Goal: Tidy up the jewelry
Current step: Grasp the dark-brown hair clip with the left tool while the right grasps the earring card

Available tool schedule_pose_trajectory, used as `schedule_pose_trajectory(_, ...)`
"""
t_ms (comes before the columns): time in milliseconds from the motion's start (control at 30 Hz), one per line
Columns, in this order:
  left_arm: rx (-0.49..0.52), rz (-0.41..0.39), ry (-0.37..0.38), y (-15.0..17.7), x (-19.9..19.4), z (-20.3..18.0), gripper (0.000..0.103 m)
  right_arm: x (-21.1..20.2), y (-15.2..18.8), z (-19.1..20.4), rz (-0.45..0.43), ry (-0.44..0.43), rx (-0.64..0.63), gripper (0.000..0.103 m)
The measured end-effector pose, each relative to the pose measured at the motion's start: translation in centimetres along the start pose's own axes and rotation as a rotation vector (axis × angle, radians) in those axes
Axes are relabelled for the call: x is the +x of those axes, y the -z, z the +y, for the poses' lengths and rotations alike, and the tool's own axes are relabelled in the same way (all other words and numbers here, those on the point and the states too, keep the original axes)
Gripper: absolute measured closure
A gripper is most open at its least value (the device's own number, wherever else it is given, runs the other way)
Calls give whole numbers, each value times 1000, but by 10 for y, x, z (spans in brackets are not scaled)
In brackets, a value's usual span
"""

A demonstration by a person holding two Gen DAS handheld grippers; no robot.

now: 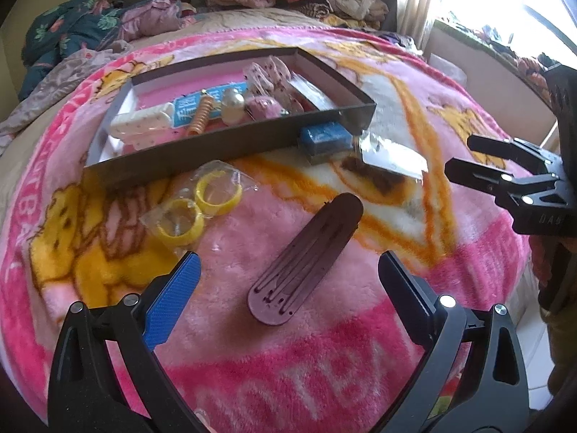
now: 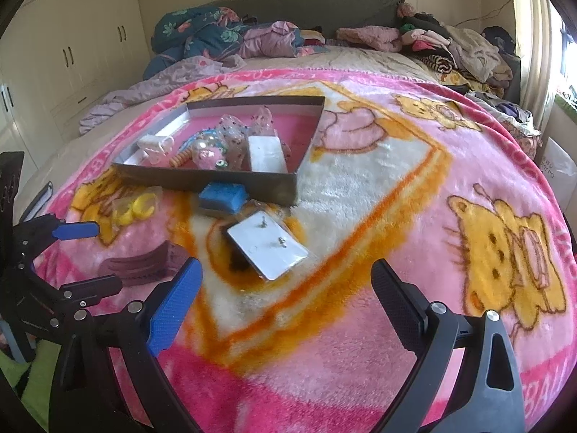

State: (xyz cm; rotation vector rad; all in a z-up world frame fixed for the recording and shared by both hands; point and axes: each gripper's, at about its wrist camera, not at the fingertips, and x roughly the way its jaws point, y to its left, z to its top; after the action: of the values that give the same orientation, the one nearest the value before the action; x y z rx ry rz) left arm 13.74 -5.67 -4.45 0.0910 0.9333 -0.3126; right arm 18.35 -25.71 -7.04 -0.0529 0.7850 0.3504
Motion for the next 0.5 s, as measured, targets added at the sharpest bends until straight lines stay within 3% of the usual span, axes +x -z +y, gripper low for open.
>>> schedule_pose_trajectory(267, 94, 41, -20, -6, 25, -11, 14, 17, -1, -8, 32, 2, -17, 11)
schedule_pose_trajectory(367, 110, 61, -16, -7, 35, -10, 20, 27, -3, -6, 58, -2, -52, 11)
schedule_pose_trajectory(433, 120, 74, -8, -8, 41, -11, 31, 32, -4, -4, 70, -2, -72, 11)
schedule_pose_trajectory(500, 134, 78, -5, -7, 44, -13, 33, 39, -7, -3, 82, -7, -92, 11)
